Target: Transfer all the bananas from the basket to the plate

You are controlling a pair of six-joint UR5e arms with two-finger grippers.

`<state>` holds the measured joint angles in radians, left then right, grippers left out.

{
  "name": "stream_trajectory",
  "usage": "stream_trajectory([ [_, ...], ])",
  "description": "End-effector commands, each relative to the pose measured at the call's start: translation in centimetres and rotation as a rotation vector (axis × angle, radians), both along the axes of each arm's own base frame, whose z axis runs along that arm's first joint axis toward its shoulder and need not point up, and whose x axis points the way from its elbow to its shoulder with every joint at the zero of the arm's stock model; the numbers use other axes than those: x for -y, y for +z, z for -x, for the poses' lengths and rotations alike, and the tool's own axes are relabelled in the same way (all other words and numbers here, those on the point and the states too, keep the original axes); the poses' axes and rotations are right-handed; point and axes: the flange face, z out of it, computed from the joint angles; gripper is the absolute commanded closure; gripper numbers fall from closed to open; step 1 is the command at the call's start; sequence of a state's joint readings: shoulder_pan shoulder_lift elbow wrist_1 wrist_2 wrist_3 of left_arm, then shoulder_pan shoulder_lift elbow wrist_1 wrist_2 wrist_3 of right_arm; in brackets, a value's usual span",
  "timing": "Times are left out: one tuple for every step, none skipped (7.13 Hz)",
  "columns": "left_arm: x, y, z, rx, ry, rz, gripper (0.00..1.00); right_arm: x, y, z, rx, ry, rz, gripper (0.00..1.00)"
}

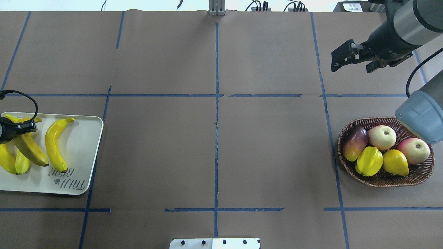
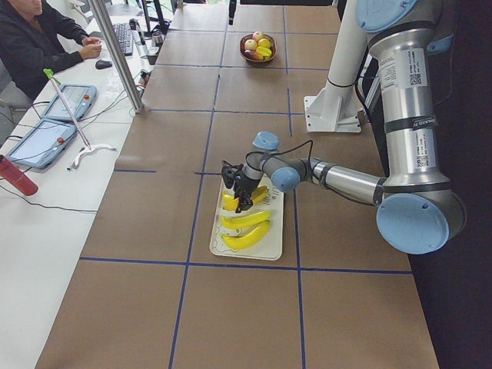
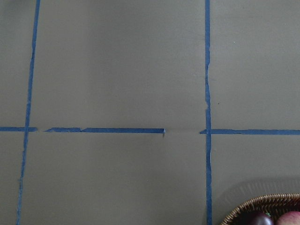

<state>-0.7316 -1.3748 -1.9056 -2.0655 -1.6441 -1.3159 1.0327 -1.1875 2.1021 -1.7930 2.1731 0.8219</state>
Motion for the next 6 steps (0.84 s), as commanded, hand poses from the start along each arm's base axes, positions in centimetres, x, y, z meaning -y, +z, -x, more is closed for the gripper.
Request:
stream_trajectory([
  [0.1,-1.0,-0.4,-0.009,0.008,-0.011,0.00,0.1,0.2,-0.6,-0.002,0.007,0.001,0.00],
  [0.0,-1.4,-0.3,-0.030,0.025,0.001,0.00,0.0,1.2,-1.0,-0.006,-0.010,0.004,0.00],
  [-0.8,-2.6,-0.1,-0.080,0.082,0.024,0.00,0.0,3.2,-2.4,-0.024,-0.032,-0.004,0.00],
  [0.7,-3.1,2.6,-0.068,0.097,0.010,0.00,-0.4,6.9,-4.9,-0.037,-0.081,-0.001,0.00],
  [2.0,-3.8,6.3,-0.079,0.159,0.009,0.00,-1.2,11.1,-7.8,-0.053,-0.142,-0.014,0.00],
  [3.3,-3.5,11.2,-0.079,0.216,-0.006,0.00,-1.9,14.5,-9.9,-0.078,-0.183,-0.022,0.00],
])
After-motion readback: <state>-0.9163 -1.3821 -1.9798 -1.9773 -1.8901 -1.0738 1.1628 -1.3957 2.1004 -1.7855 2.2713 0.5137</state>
